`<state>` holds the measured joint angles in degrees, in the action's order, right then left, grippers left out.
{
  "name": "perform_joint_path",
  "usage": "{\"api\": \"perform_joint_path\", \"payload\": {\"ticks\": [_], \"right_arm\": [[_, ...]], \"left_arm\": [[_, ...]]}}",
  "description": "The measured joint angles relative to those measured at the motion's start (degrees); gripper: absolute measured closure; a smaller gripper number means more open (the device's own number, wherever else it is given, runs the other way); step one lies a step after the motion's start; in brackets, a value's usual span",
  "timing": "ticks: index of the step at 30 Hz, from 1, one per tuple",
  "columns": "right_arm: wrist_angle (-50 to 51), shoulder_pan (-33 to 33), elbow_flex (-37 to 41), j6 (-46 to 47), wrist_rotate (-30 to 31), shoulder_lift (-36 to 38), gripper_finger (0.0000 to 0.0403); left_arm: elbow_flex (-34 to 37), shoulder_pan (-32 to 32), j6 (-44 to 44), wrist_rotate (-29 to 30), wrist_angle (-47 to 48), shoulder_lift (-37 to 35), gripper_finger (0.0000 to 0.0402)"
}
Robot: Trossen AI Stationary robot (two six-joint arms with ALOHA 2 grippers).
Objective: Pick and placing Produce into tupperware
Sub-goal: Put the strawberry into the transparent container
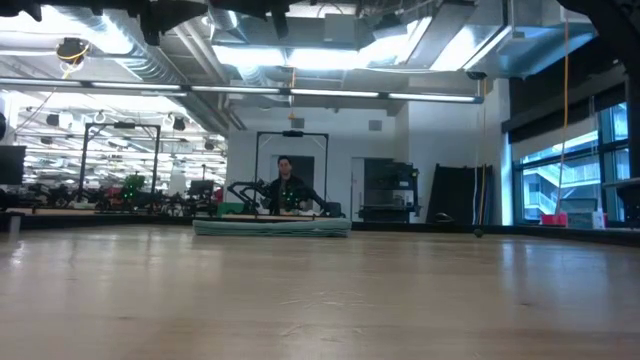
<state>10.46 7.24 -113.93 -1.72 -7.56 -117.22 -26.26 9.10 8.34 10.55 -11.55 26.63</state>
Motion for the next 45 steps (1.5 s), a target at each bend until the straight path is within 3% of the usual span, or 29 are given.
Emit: {"api": "perform_joint_path", "payload": {"ticks": [7,17,45], "right_arm": [[-0.1,-0.2,0.0,-0.1,0.0,0.0,0.0403],[-0.7,-0.9,0.0,-1.4,0.0,0.0,0.0403],[0.5,-1.6,0.1,-1.6,0.1,0.0,0.0403]], "left_arm": [[0.0,0.0,0.6,-1.9,-2.0,0.4,0.0140],[0.0,0.0,0.4,-2.1,-7.5,7.0,0.0140],[0.0,0.0,0.3,-2.6,-8.7,5.6,0.0152]]}}
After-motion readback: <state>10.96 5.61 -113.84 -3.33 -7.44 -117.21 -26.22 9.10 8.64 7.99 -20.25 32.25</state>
